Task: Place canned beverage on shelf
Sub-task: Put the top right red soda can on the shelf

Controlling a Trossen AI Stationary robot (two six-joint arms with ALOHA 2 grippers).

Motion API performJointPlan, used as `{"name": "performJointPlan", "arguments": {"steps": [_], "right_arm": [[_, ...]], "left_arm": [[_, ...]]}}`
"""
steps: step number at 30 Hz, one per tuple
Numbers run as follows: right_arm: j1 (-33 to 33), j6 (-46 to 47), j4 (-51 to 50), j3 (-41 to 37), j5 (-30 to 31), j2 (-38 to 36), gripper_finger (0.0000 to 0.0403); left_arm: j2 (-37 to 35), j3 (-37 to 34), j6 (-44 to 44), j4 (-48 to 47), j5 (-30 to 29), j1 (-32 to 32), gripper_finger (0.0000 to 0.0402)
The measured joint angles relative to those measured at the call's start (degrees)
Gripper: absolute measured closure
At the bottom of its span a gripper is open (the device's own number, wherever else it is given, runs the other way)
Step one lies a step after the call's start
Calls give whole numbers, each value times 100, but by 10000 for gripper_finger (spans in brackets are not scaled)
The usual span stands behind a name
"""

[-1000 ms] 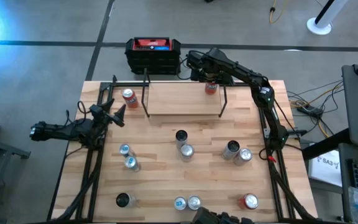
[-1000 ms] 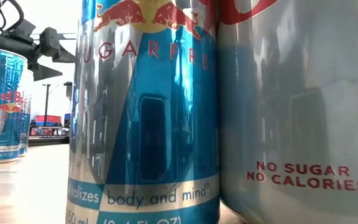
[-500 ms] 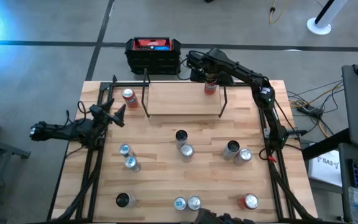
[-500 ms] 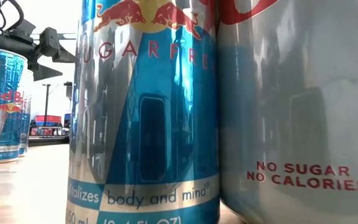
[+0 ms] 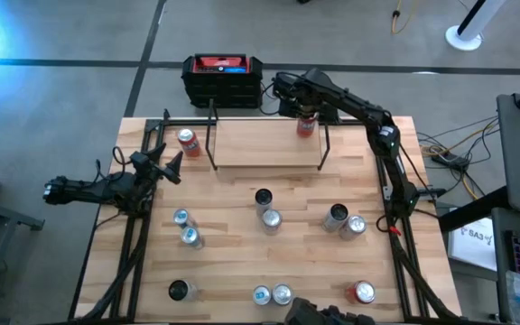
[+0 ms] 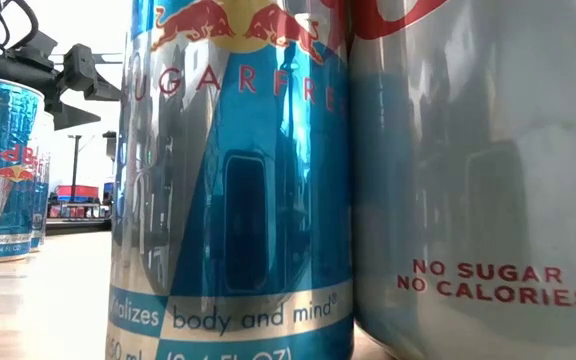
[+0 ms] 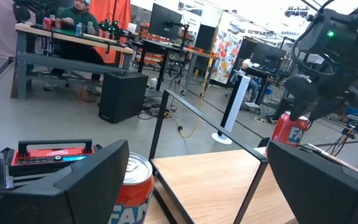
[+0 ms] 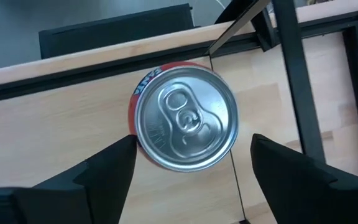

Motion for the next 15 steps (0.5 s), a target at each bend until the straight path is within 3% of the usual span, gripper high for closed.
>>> {"name": "performJointPlan", "arguments": {"steps": [15], "right_arm": [[-97,-95,176,0,106,42,114]], "left_arm": [[-1,0,0,0,0,0,33]]}}
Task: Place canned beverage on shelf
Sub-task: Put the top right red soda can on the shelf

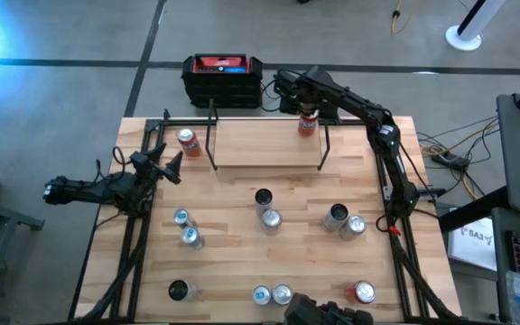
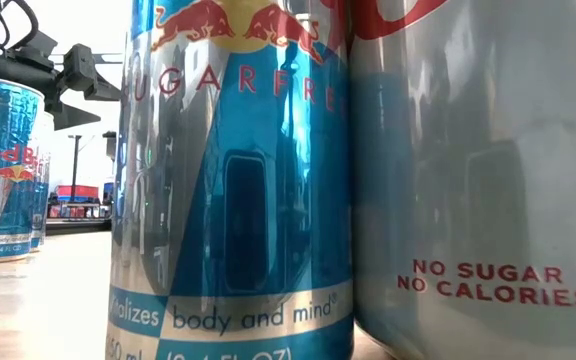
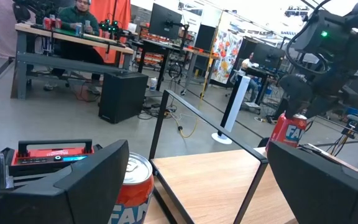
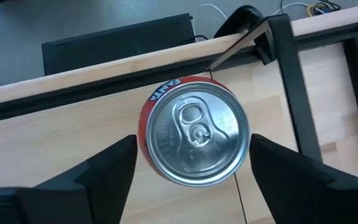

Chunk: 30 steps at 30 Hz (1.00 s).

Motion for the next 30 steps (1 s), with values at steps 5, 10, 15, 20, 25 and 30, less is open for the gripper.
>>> {"name": "performJointPlan", "arguments": {"steps": [5,10,15,20,25,30], "right_arm": [[-12,-58,67,-34,4,14,123],[-46,-71,152,-88,7,14,132],[-47,-89,179,-94,3,14,137],[-48,-76,121,-94,-75,9,135],[-42,-32,-228,2,-258,-20,134],[13,-10,-260,68,-420,-104,138]], "left_arm": [[2,0,2,0,0,2,33],[1,0,1,0,-2,2,33],[0,0,1,0,-1,1,33],[0,0,0,0,-1,2,33],[0,0,1,0,0,2,33],[0,0,0,0,-1,1,33]]}}
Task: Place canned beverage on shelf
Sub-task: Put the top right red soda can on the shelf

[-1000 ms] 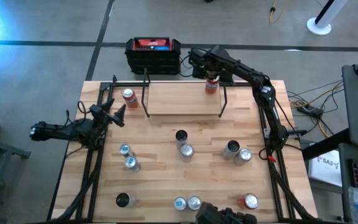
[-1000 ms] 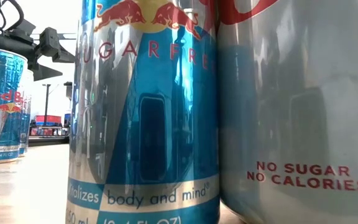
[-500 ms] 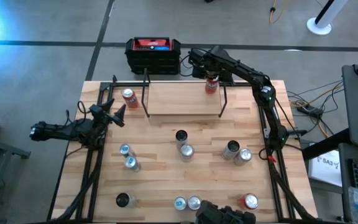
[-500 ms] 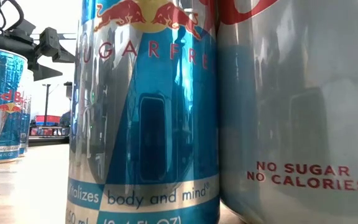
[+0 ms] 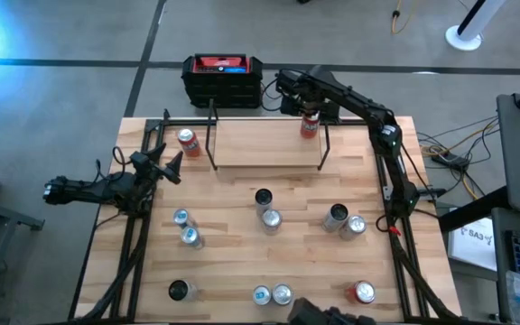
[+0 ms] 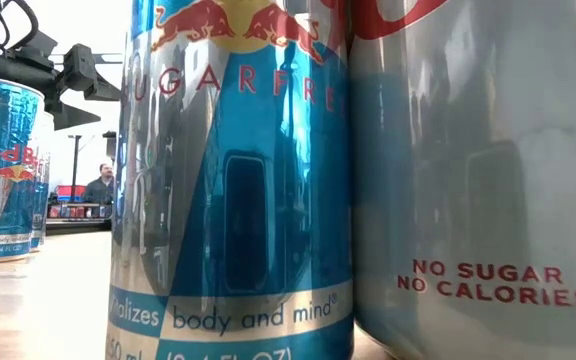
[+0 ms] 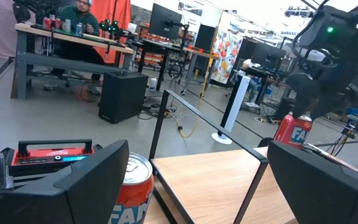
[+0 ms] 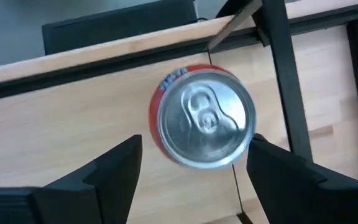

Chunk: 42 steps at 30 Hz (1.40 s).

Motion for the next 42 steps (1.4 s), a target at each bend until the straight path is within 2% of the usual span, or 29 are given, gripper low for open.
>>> {"name": "performJointPlan", "arguments": {"steps": [5,14,31,35,42], "right_arm": [[57,34,16,0,-27,-2,136],[50,241,14,-10,274,11,136],[53,489,16,-149,251,16,134],[53,597,16,-162,262,16,116],[13,625,16,-173,286,16,54]], "left_arm": [[2,0,0,0,-1,1,33],[0,0,0,0,-1,1,33],[1,0,1,0,1,0,33],[2,0,1,0,1,0,33],[0,0,2,0,-1,1,33]]}}
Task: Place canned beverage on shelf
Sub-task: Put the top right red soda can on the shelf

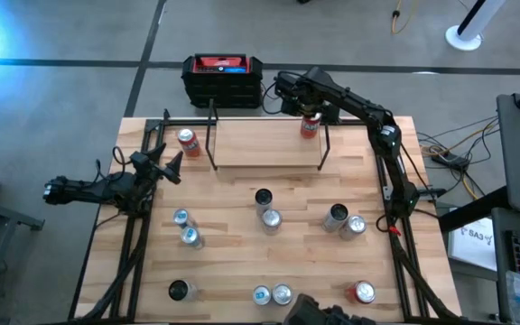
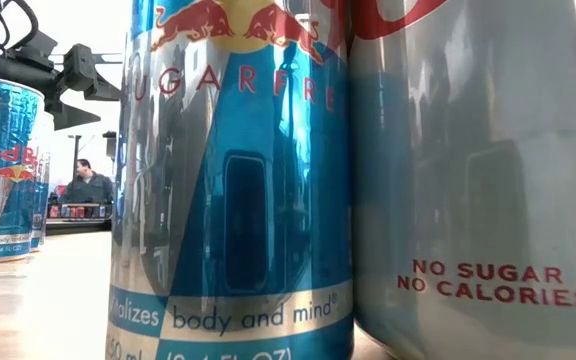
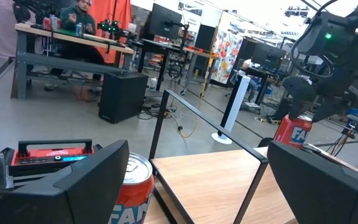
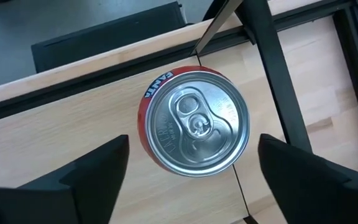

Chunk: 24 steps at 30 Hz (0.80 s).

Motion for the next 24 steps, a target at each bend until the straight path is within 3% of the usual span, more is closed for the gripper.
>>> {"name": "performJointPlan", "arguments": {"steps": [4,24], "right_arm": [[-33,-4,11,-13,80,4,34],[-127,-318,223,-67,289,190,34]], "left_arm": [[2,0,-2,0,1,0,33],[0,0,0,0,0,-1,33]]}}
